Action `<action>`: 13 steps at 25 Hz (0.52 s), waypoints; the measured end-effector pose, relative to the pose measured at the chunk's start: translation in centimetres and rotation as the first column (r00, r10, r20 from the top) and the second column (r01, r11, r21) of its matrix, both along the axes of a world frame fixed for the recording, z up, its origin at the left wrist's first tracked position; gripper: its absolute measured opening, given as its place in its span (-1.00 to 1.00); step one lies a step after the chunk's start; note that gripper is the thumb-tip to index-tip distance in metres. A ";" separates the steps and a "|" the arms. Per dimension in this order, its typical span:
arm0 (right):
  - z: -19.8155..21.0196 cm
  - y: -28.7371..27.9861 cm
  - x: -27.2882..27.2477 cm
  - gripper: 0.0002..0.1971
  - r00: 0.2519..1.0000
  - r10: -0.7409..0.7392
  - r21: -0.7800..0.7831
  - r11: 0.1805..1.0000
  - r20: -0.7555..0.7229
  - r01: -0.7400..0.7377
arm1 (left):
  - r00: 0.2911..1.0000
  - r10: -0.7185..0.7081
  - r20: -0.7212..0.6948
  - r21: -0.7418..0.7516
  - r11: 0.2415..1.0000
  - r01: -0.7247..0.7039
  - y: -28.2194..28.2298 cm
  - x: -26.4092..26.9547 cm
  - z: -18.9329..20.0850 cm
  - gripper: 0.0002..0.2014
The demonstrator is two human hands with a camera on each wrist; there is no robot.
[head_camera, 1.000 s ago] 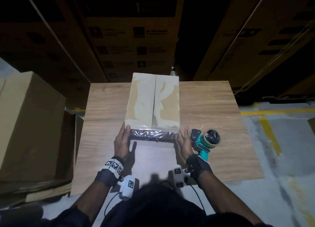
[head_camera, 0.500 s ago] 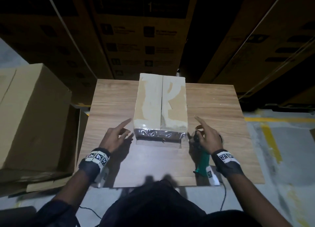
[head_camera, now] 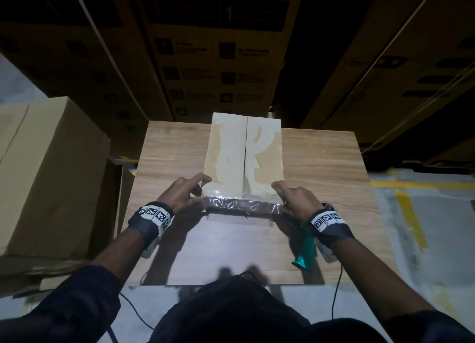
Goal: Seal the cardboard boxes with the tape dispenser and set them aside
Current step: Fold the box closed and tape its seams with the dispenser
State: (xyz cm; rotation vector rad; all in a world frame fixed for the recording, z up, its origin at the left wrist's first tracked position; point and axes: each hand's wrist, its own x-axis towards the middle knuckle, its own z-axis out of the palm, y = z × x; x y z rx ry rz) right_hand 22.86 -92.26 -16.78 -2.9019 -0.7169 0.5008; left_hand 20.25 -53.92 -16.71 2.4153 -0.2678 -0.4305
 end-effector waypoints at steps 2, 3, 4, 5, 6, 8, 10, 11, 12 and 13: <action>-0.5 -0.1 0.0 -0.30 1.000 -0.016 -0.029 0.999 0.005 0.016 | 1.000 -0.010 -0.024 0.016 1.000 0.010 -0.3 0.7 0.1 -0.52; -0.7 -0.1 0.1 -0.30 1.000 -0.026 -0.031 0.999 0.005 0.026 | 0.999 -0.023 -0.045 0.028 0.999 0.025 -0.2 0.9 0.2 -0.54; -0.8 0.0 0.1 -0.30 0.999 -0.032 -0.023 0.999 0.006 0.032 | 0.997 -0.036 -0.062 0.045 0.998 0.039 -0.2 1.0 0.4 -0.53; -0.9 0.1 0.1 -0.31 1.000 -0.029 -0.017 0.999 0.008 0.029 | 0.997 -0.048 -0.062 0.063 0.997 0.052 -0.3 1.0 0.6 -0.50; -0.9 0.1 0.1 -0.32 1.000 -0.025 -0.011 1.000 0.014 0.025 | 0.997 -0.056 -0.055 0.087 0.994 0.060 -0.5 0.8 0.7 -0.45; -1.1 0.1 0.1 -0.33 1.000 -0.020 -0.005 1.000 0.015 0.020 | 0.998 -0.050 -0.024 0.107 0.993 0.053 -0.9 0.5 0.3 -0.42; -1.1 0.0 0.1 -0.33 1.000 -0.002 -0.009 1.000 0.010 0.003 | 1.000 -0.011 0.008 0.083 0.997 0.011 -1.3 0.1 -0.6 -0.47; -1.2 -0.1 0.2 -0.33 1.000 0.015 -0.009 1.000 0.015 -0.015 | 1.000 0.007 0.021 0.058 0.998 -0.008 -1.3 0.0 -0.9 -0.48; -1.1 -0.2 0.2 -0.33 0.999 0.041 -0.010 0.999 0.021 -0.040 | 0.999 0.023 0.028 0.030 0.999 -0.024 -1.2 -0.1 -1.0 -0.48; -1.1 -0.4 0.3 -0.33 0.997 0.071 -0.019 0.997 0.022 -0.070 | 0.999 0.033 0.034 0.003 0.999 -0.033 -1.1 -0.2 -1.2 -0.49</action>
